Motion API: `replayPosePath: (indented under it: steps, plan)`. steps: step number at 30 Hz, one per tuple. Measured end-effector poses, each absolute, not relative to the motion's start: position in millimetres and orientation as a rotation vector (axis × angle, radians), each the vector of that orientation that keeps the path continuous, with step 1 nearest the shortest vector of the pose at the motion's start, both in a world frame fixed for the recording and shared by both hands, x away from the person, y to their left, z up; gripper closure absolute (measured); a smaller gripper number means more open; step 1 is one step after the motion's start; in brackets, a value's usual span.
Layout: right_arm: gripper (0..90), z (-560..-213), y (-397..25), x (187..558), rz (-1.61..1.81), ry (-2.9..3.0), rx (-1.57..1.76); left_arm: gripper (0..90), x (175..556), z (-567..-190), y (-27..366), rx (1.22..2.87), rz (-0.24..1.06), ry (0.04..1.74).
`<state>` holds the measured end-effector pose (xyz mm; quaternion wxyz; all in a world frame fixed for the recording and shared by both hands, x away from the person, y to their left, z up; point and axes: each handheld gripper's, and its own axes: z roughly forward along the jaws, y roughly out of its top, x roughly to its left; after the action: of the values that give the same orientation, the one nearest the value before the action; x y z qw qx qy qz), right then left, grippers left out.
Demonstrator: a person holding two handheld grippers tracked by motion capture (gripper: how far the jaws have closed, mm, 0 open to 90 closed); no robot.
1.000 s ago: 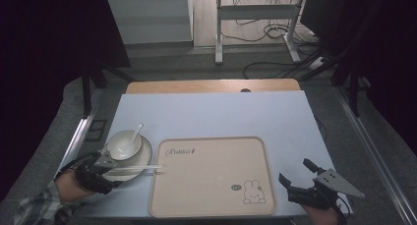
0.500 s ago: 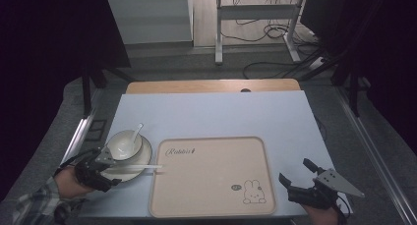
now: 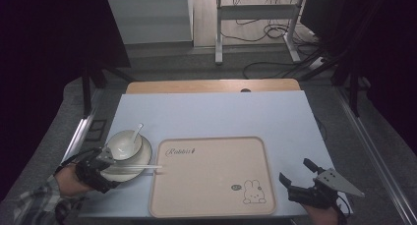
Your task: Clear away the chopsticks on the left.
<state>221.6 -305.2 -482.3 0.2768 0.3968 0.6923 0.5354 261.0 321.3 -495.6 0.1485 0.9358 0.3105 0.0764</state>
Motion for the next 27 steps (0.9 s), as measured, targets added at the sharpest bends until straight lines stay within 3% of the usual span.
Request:
replayPosePath:
  steps: [5,10,20,27]
  plan:
    - [1.5,-482,-306,222,1.439,1.853,1.074,22.6,260,-495,321,2.685,0.203,0.893]
    - [1.7,-482,-305,222,1.440,1.857,1.065,34.5,260,-492,325,2.684,0.179,0.917]
    - [1.9,-483,-304,222,1.440,1.865,1.064,41.9,262,-488,321,2.727,0.151,0.907]
    - [1.9,-483,-304,222,1.439,1.871,1.061,47.3,267,-479,311,2.814,0.206,0.850]
